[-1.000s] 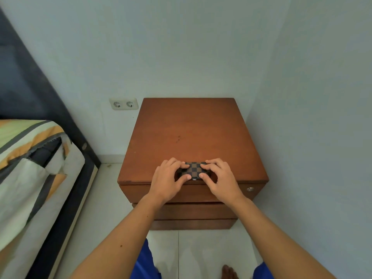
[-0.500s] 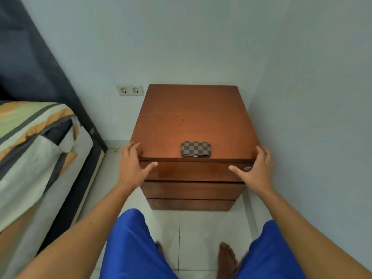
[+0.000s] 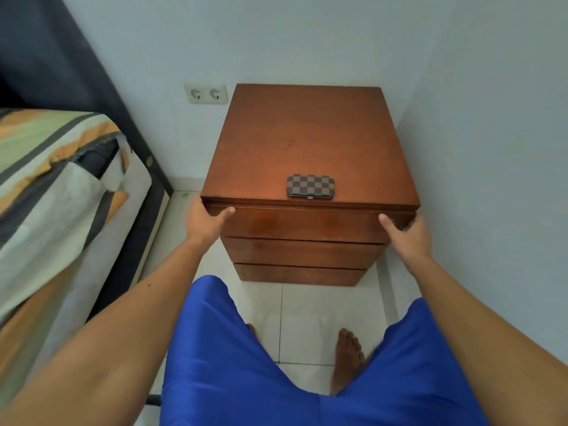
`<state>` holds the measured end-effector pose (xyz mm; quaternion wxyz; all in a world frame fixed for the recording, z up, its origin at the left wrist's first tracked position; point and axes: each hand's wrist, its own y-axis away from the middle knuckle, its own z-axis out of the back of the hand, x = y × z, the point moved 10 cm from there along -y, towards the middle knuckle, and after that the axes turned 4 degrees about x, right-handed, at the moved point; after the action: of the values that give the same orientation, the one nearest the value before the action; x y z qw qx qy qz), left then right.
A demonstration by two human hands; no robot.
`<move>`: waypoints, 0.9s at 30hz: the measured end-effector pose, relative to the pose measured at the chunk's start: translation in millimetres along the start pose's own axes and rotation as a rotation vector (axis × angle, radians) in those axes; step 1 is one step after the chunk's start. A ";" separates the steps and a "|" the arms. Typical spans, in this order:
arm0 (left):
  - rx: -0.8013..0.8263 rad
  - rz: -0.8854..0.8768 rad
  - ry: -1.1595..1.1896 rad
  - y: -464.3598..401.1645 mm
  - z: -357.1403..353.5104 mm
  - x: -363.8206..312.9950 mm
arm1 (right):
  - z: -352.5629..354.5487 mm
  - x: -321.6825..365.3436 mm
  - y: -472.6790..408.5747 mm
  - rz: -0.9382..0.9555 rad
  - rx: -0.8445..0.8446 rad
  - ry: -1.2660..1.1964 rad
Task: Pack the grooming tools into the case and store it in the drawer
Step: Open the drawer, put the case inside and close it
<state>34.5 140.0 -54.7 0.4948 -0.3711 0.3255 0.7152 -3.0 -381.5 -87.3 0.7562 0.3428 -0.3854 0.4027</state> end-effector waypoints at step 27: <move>-0.076 0.030 0.139 124.0 20.3 38.4 | 31.9 -36.3 100.2 -0.020 0.049 -0.061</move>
<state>-96.4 137.9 -64.9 0.4456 -0.4335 0.3373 0.7069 -114.0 -376.2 -82.7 0.7394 0.3773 -0.3949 0.3937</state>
